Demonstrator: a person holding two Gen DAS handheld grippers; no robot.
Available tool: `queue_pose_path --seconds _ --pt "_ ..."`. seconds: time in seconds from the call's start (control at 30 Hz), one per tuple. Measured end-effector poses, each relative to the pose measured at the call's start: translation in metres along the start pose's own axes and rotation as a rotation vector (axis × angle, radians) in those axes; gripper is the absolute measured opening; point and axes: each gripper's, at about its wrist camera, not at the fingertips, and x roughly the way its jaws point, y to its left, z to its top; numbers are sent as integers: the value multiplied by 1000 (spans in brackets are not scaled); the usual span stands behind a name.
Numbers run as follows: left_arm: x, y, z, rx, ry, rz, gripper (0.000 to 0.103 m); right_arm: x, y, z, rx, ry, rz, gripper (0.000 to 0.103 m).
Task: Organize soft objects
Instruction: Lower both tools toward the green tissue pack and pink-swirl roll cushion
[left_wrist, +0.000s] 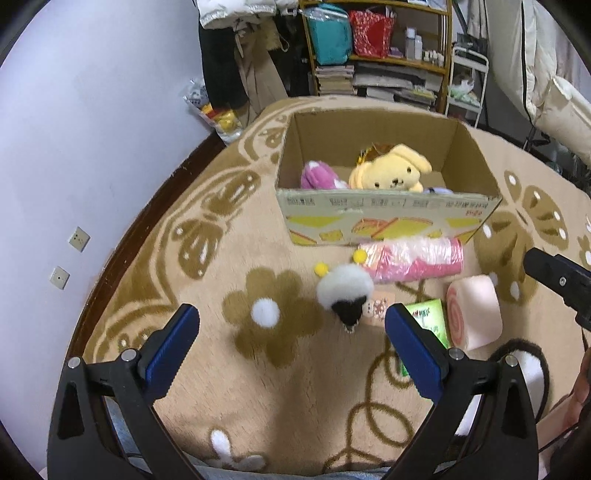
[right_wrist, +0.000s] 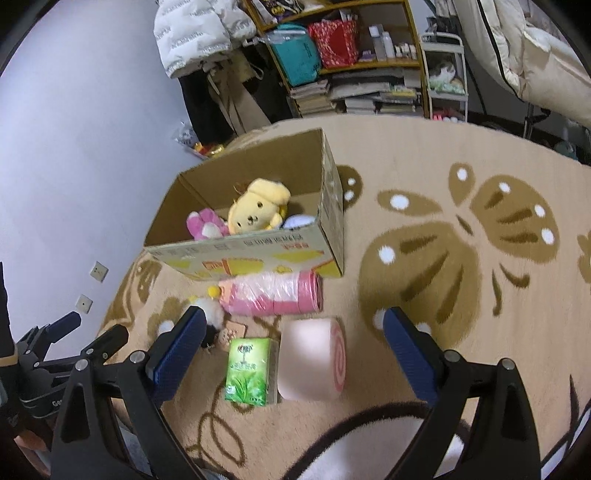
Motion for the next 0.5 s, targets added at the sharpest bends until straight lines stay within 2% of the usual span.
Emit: queue_pose_path --seconds 0.5 --pt "41 -26 -6 65 123 0 100 49 -18 -7 73 196 4 101"
